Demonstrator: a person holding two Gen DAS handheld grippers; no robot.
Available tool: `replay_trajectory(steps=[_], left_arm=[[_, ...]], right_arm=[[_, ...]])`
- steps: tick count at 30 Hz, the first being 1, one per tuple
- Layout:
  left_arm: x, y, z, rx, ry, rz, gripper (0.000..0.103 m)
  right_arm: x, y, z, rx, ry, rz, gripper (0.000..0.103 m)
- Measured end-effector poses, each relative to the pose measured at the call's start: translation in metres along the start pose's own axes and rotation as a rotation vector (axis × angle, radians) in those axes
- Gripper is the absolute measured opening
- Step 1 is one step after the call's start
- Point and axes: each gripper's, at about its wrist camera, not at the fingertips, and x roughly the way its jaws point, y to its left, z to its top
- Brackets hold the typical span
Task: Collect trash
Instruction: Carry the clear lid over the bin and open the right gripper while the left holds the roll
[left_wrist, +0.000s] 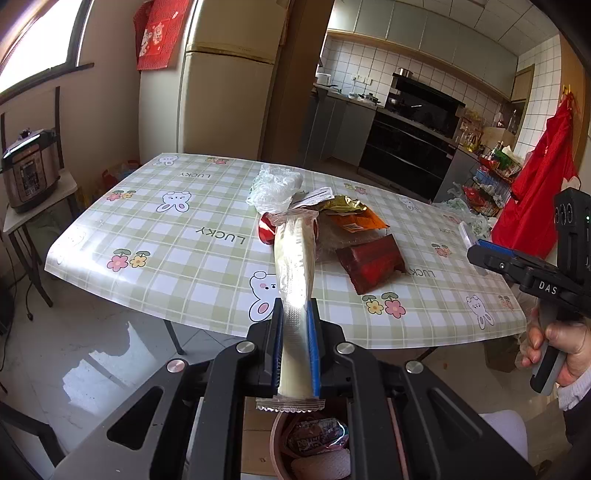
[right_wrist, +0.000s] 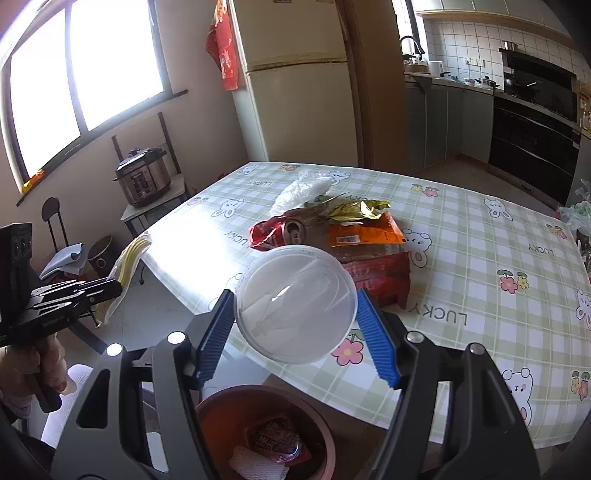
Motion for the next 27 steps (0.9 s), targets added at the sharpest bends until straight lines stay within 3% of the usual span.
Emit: replay_trajectory(steps=[17, 27], left_arm=[[-0.058, -0.007, -0.019, 0.012, -0.071, -0.026, 0.012], [-0.070, -0.007, -0.025, 0.017, -0.086, -0.040, 0.012]], right_arm=[[-0.056, 0.059, -0.033, -0.065, 0.010, 0.055, 0.067], [-0.073, 0.078, -0.050, -0.105, 0.030, 0.066, 0.067]])
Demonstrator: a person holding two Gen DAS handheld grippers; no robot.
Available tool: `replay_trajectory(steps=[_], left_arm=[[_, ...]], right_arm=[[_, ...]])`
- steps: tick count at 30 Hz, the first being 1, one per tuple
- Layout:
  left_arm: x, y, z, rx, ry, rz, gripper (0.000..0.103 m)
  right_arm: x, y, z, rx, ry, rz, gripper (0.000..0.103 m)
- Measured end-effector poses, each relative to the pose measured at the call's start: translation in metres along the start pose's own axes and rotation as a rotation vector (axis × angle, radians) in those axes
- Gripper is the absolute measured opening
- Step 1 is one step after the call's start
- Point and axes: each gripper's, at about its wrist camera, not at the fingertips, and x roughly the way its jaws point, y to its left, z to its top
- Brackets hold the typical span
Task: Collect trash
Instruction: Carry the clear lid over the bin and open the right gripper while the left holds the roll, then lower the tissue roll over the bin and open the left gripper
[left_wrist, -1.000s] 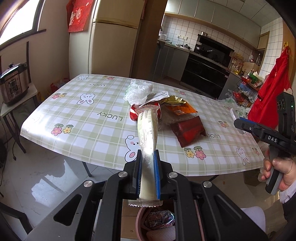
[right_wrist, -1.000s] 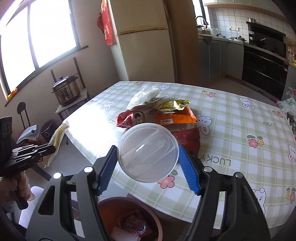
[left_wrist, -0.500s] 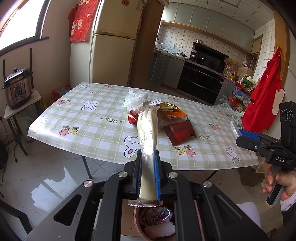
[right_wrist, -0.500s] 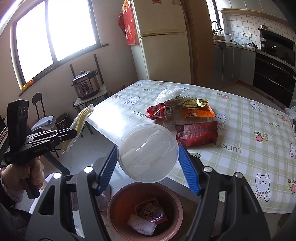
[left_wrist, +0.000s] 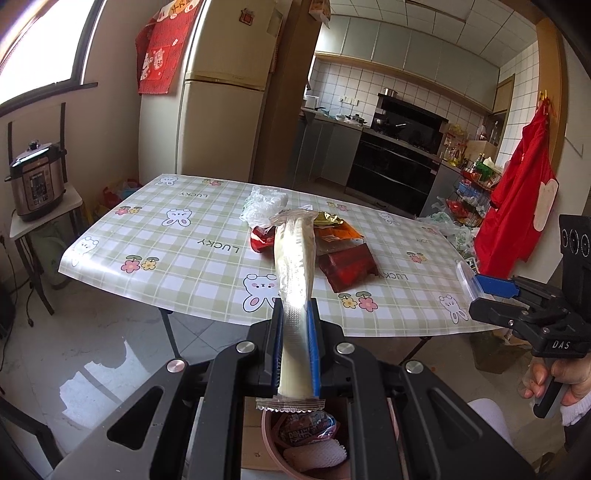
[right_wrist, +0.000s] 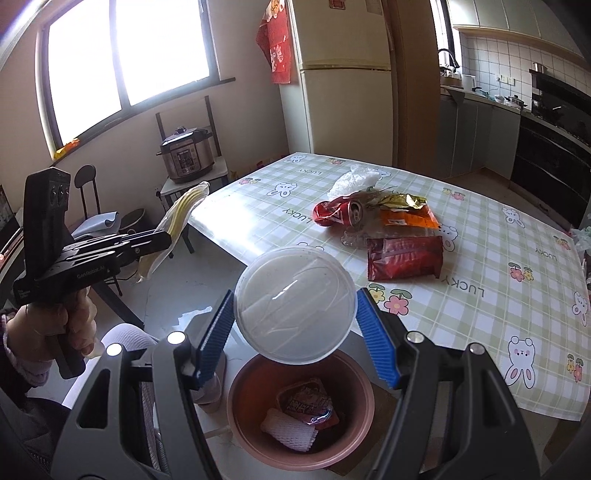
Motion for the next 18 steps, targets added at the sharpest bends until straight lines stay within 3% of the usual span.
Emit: replay_trajectory(steps=[3, 11, 18], left_arm=[[-0.002, 0.000, 0.000, 0.002, -0.004, -0.002, 0.012], [-0.003, -0.003, -0.002, 0.005, -0.003, -0.007, 0.012], [-0.003, -0.008, -0.002, 0.014, 0.004, -0.019, 0.012]], right_arm=[[-0.001, 0.003, -0.003, -0.006, 0.007, 0.003, 0.068], [-0.008, 0.002, 0.002, -0.001, -0.042, -0.028, 0.091], [-0.014, -0.003, 0.007, 0.014, -0.081, -0.097, 0.097]])
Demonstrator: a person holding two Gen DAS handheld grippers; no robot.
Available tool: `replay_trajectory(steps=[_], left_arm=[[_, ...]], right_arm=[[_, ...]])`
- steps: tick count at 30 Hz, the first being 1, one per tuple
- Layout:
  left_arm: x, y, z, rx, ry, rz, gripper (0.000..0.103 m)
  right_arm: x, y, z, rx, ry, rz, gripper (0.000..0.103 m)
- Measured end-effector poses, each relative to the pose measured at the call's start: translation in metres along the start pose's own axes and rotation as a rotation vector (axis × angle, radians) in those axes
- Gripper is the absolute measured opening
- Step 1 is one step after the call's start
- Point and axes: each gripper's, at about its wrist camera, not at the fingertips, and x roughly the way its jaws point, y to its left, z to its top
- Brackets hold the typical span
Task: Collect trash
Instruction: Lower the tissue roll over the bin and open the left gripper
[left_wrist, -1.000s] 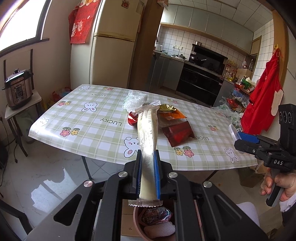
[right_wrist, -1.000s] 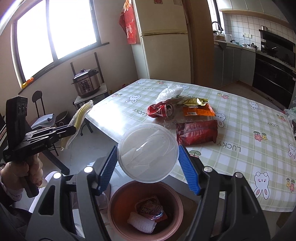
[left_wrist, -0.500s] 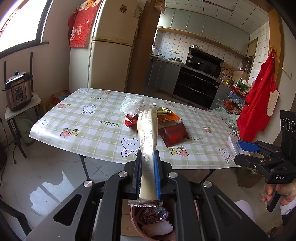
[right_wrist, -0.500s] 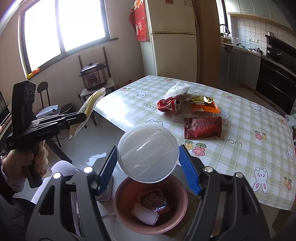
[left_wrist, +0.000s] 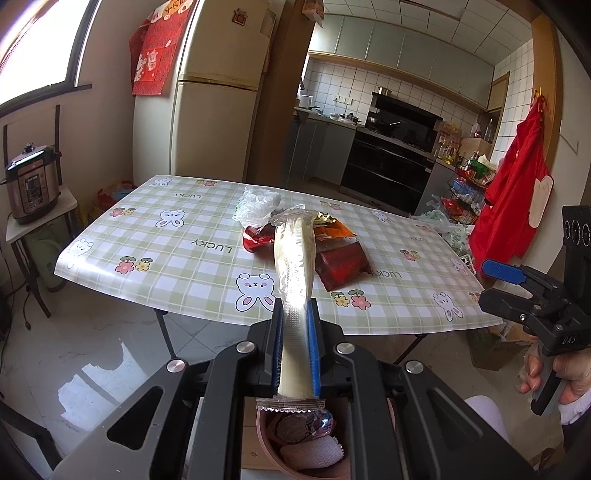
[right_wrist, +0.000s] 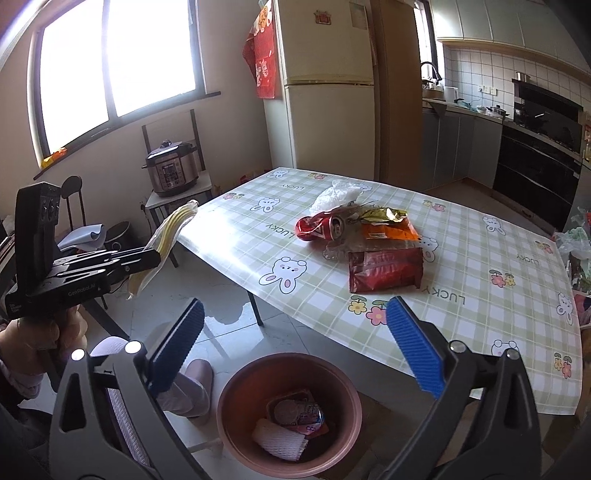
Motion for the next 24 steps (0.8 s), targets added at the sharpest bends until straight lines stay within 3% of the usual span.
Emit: replay_trajectory(steps=[12, 19, 20, 21, 22, 24], left_arm=[[0.008, -0.012, -0.002, 0.029, 0.034, -0.039, 0.012], [0.015, -0.029, -0.003, 0.052, 0.060, -0.112, 0.013], [0.015, -0.030, -0.003, 0.052, 0.058, -0.125, 0.022], [0.014, -0.030, -0.003, 0.046, 0.052, -0.132, 0.049], [0.012, -0.029, -0.002, 0.034, 0.038, -0.137, 0.061], [0.008, -0.024, 0.000, 0.007, 0.016, -0.137, 0.068]], right_arm=[[-0.009, -0.020, 0.001, 0.046, -0.042, -0.062, 0.097], [-0.010, -0.028, 0.002, 0.069, -0.047, -0.072, 0.097], [-0.010, -0.029, 0.002, 0.071, -0.047, -0.073, 0.097], [-0.010, -0.029, 0.001, 0.071, -0.047, -0.074, 0.097], [-0.010, -0.029, 0.001, 0.071, -0.047, -0.075, 0.097], [-0.009, -0.030, 0.001, 0.072, -0.043, -0.074, 0.097]])
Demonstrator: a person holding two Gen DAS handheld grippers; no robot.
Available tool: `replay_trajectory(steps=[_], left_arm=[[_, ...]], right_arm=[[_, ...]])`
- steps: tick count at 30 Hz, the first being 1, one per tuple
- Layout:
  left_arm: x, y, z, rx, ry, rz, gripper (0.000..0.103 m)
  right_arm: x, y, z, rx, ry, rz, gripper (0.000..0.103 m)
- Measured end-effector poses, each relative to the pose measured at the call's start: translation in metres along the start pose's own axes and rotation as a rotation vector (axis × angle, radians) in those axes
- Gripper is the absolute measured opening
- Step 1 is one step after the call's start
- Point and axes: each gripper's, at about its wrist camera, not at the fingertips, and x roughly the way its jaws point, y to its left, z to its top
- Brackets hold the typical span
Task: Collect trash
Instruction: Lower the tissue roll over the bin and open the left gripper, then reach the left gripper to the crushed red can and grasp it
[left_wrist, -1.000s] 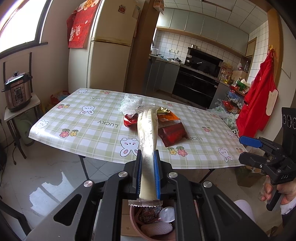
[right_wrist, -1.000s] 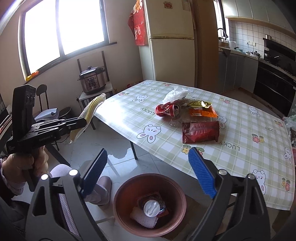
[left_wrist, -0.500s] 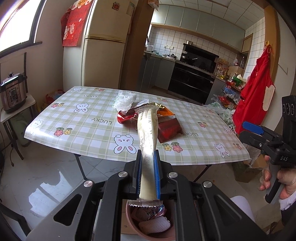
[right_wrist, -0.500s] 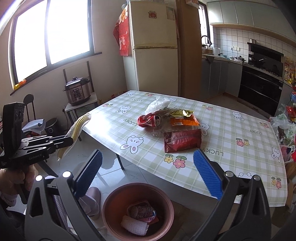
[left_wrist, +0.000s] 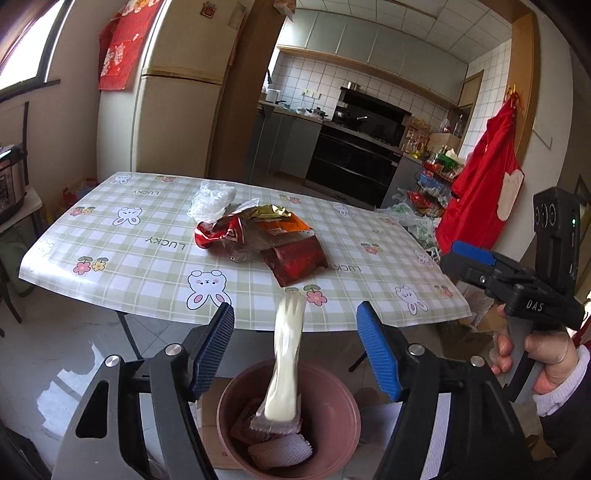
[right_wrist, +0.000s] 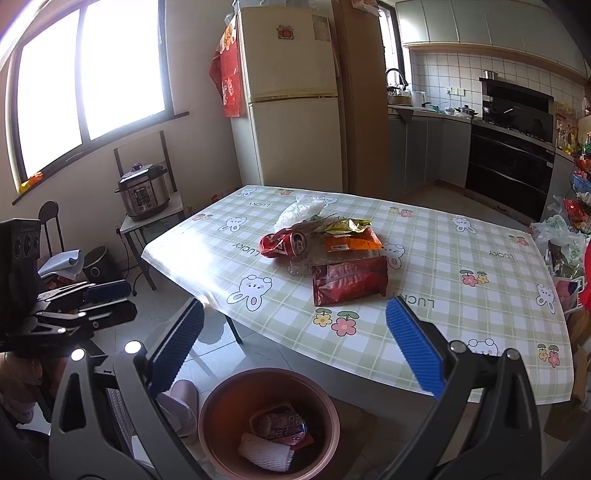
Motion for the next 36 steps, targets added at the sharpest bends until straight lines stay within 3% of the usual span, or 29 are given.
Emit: replay_trajectory(steps=[6, 9, 21, 36], left_arm=[[-0.006, 0.018, 0.004, -0.055, -0.014, 0.084, 0.092], [-0.008, 0.026, 0.006, -0.072, -0.017, 0.131, 0.095], [-0.009, 0.034, 0.007, -0.069, -0.021, 0.229, 0.097], [-0.004, 0.046, 0.006, -0.102, 0.001, 0.242, 0.097]], right_arm=[[0.004, 0.000, 0.000, 0.002, 0.010, 0.004, 0.097], [0.007, 0.002, 0.000, -0.002, 0.016, 0.007, 0.097], [0.010, 0.001, -0.001, 0.001, 0.022, -0.003, 0.097], [0.019, -0.009, -0.005, 0.021, 0.043, -0.019, 0.097]])
